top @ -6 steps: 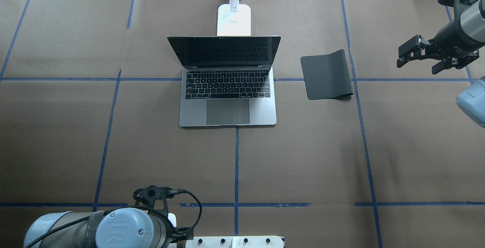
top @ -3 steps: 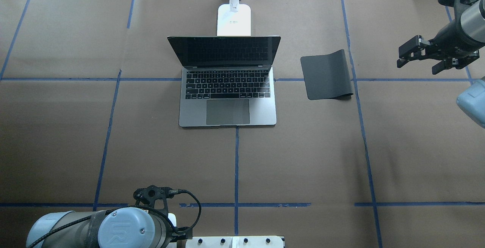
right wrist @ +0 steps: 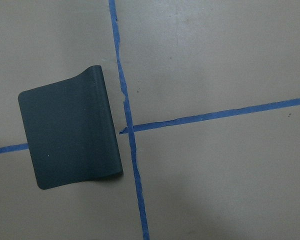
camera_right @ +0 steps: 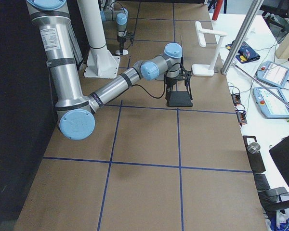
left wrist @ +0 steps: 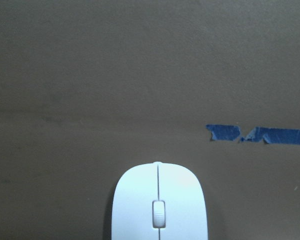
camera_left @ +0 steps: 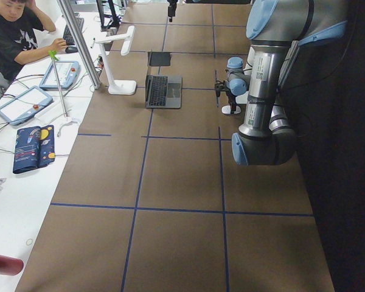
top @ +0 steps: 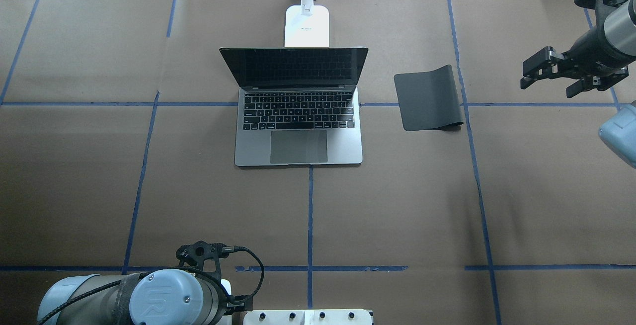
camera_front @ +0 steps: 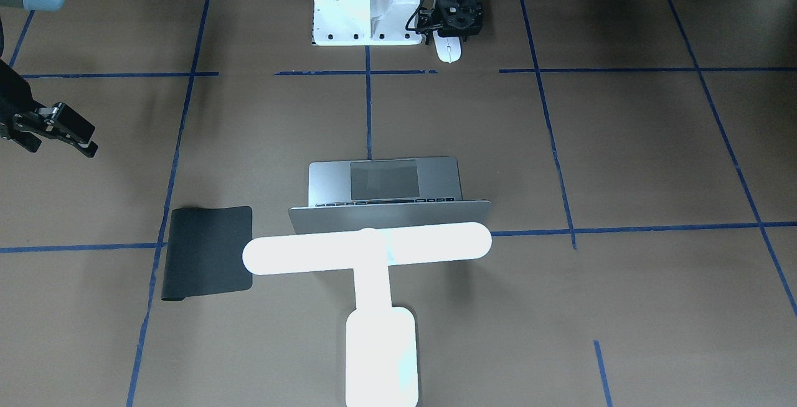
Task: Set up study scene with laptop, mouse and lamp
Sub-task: 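Lower the left gripper over the white mouse and grasp it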
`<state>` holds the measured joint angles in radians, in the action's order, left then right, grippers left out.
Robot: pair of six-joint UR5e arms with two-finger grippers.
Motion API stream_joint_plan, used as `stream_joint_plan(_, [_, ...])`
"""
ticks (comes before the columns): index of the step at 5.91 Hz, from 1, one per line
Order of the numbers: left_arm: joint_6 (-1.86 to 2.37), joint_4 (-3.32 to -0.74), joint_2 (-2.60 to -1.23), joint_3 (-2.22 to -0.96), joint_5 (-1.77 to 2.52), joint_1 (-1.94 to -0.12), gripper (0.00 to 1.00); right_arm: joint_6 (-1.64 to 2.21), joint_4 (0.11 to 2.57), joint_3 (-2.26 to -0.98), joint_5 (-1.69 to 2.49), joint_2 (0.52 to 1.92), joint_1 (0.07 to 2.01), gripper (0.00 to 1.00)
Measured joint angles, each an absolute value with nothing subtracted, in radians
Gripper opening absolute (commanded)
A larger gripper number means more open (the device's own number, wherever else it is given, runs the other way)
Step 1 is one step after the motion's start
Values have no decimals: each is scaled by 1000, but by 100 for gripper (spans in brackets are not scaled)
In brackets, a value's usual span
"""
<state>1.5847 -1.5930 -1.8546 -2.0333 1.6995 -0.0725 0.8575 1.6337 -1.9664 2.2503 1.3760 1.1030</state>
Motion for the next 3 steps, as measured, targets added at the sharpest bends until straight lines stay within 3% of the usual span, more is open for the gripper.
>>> stream_joint_plan(1, [1585, -1594, -1855, -2029, 1700, -73, 73, 858, 1634, -1967, 2250, 1376, 1103, 100])
stream_joint_plan(2, [1585, -1594, -1855, -2026, 1701, -74, 49, 857, 1634, -1967, 2250, 1376, 1103, 100])
stream_joint_plan(3, [1585, -1594, -1855, -2026, 1702, -74, 37, 858, 1634, -1967, 2250, 1375, 1103, 100])
